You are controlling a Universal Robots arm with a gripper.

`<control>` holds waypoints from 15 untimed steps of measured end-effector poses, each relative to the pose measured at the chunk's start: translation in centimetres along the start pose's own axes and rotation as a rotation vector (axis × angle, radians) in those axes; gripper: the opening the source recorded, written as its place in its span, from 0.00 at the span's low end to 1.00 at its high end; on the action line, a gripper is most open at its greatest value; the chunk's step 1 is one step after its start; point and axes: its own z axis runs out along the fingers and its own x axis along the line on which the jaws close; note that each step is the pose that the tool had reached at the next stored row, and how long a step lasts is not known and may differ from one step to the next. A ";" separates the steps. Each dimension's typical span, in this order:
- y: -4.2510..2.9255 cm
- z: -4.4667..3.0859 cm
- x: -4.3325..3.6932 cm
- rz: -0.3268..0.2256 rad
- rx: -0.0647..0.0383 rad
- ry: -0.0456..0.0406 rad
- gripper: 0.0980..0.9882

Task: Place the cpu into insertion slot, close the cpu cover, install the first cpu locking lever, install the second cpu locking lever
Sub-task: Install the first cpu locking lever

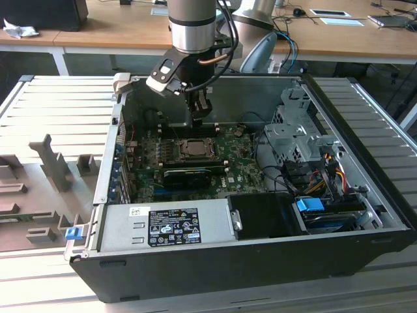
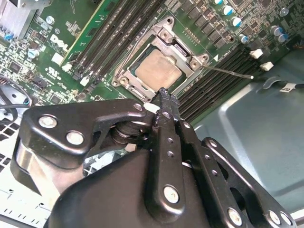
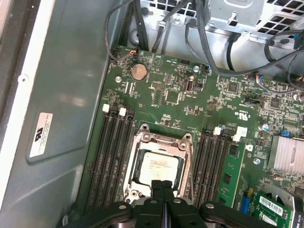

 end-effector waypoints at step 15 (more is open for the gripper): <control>0.00 0.00 0.00 -0.075 -0.001 0.0052 0.01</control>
